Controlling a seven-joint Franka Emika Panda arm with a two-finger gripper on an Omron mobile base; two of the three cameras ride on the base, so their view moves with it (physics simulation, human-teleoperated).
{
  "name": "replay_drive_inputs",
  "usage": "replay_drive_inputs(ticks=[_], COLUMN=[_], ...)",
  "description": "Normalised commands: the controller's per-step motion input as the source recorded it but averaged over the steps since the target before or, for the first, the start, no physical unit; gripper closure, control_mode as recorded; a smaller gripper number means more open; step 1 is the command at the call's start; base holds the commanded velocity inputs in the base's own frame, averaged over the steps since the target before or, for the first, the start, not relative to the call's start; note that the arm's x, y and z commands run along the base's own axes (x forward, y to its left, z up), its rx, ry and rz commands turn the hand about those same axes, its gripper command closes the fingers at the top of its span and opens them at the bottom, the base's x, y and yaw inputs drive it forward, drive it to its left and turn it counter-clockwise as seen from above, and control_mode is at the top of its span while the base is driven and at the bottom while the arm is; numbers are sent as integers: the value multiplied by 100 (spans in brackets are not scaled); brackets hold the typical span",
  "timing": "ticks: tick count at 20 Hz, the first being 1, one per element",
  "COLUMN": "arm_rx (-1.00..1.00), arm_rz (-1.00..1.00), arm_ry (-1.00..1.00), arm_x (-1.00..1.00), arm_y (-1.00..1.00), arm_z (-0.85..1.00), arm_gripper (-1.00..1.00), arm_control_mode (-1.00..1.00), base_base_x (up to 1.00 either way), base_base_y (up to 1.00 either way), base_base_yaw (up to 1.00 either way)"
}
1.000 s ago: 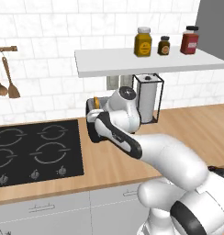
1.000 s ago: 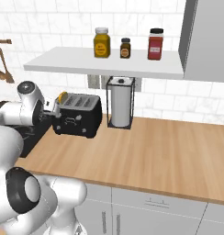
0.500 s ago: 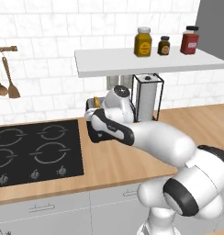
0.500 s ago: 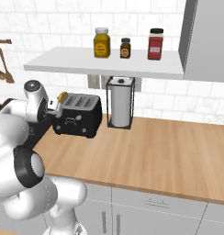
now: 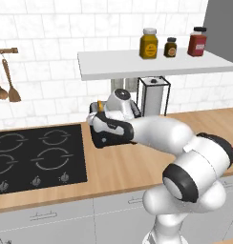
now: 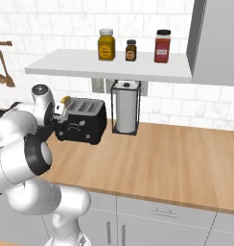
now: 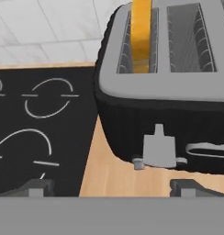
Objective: Start the toaster. Once the lever pops up, take the bread to the plate on the dining counter.
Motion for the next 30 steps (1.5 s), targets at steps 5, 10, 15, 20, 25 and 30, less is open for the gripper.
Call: replay_drive_inputs(ticks=[5,10,15,20,25,30], arm_rx=[0,0,0,0,0,0], arm_rz=[0,0,0,0,0,0], arm_ry=[1,0,0,0,0,2], arm_x=[35,33,31,13,-14,-35], arm_y=[8,10,11,4,-2,-9], arm_z=[-22,-24,-22,-40,-65,-68], arm_gripper=[-100,-100,-100,-100,-100,-100], arm_control_mode=[-100,-100,-100,-100,-100,-100], base_base_x=[0,0,0,0,0,0], base_base_y=[0,0,0,0,0,0], base_base_yaw=[0,0,0,0,0,0])
